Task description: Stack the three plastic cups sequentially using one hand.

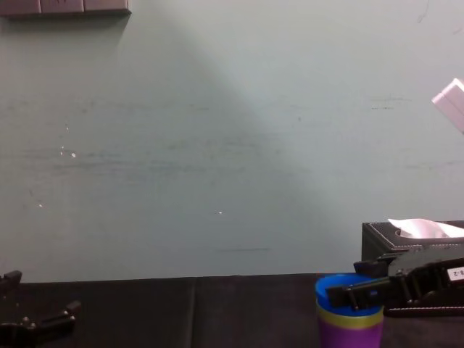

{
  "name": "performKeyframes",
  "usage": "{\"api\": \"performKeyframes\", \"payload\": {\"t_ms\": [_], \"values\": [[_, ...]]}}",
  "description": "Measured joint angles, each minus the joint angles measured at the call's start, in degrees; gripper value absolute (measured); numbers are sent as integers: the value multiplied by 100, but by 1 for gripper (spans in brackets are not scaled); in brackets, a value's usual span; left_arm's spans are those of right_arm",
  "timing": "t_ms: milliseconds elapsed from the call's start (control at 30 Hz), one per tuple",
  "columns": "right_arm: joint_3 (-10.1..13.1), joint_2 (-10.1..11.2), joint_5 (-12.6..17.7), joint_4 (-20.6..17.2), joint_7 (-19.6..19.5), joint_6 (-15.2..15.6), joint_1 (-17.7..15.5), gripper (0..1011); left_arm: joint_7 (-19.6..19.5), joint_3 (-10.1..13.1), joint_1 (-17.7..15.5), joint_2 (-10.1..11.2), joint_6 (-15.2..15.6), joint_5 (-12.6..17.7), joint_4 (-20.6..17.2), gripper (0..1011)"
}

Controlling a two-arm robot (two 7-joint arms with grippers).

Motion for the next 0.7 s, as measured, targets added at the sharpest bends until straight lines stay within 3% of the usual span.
{"api": "performKeyframes", "payload": {"t_ms": [167,700], "values": [[3,2,3,-5,-1,0,0,1003,0,0,0,0,0,0,0,1012],[7,7,9,-14,-9,0,0,1000,0,0,0,0,0,0,0,1012]]}}
